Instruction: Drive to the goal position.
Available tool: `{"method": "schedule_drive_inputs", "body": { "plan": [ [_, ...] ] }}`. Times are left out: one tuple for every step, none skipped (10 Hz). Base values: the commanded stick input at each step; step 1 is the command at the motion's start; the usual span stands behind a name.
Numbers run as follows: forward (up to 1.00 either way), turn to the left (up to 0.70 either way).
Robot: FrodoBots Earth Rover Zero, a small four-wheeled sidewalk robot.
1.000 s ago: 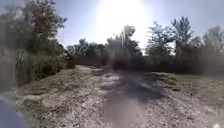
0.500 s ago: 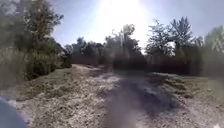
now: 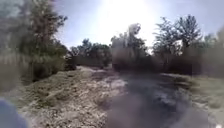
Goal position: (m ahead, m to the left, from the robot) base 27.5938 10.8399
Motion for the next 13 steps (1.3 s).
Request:
{"method": "schedule_drive_inputs", "body": {
  "plan": [
    [0.70,0.00],
    [0.70,0.00],
    [0.70,0.00],
    [0.70,0.00],
    [0.70,0.00],
    [0.70,0.00],
    [0.70,0.00],
    [0.70,0.00],
    [0.70,0.00],
    [0.70,0.00],
    [0.70,0.00],
    [0.70,0.00],
    [0.70,0.00]
  ]
}}
